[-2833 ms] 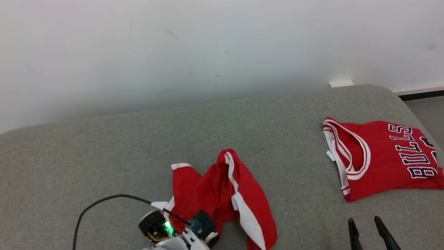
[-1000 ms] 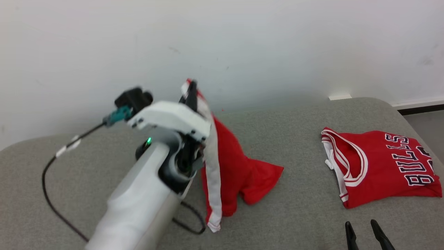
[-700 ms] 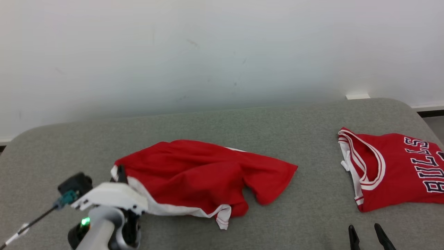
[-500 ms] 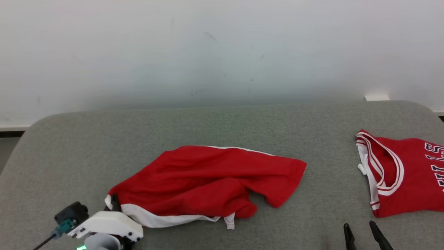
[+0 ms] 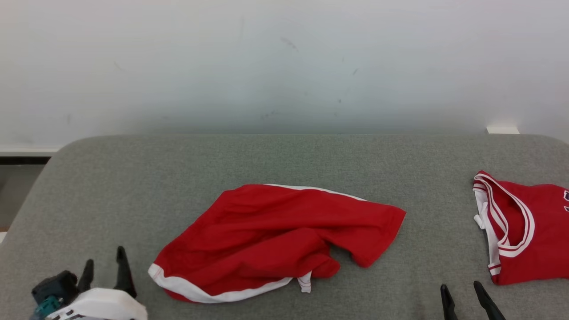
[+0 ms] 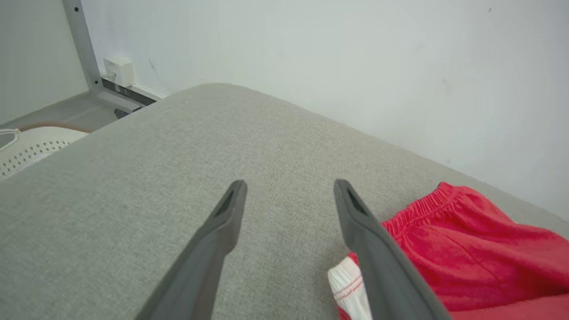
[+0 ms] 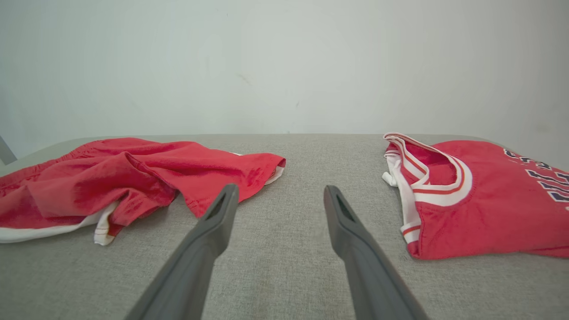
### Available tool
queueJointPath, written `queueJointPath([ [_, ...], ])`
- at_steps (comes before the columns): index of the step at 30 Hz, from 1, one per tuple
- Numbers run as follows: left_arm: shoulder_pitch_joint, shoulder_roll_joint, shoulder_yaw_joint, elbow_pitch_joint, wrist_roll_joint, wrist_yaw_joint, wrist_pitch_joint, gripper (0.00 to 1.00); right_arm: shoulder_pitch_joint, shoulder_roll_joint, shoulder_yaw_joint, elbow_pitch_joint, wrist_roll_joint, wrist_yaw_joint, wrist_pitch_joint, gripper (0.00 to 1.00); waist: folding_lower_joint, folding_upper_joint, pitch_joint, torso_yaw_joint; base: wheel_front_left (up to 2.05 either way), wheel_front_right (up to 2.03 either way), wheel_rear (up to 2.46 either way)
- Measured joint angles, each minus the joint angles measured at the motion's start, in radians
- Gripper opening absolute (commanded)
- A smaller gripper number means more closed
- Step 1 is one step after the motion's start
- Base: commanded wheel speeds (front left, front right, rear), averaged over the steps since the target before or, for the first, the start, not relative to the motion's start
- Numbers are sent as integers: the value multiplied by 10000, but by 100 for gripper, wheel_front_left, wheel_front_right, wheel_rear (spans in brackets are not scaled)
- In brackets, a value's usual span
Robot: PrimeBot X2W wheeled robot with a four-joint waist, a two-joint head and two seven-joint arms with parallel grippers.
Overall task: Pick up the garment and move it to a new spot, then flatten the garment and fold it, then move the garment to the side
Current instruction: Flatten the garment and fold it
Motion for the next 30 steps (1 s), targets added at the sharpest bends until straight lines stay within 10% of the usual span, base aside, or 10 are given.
queueJointPath([
  [6,968,637,-491,-2347,1695,127,21,100,135,-2,-115,-52,-2,0,0,100,0,0,-46,-23,0,0,0],
  [14,1315,-372,-2761,-3994,2136,-510,1758,100,-15,2,94,-71,48,0,0,100,0,1,-81,-398,0,0,0],
  [30,672,-1498,-4217,-1197,2416,-431,2435,100,-203,0,280,-79,180,2,0,100,0,1,264,-1649,0,0,0],
])
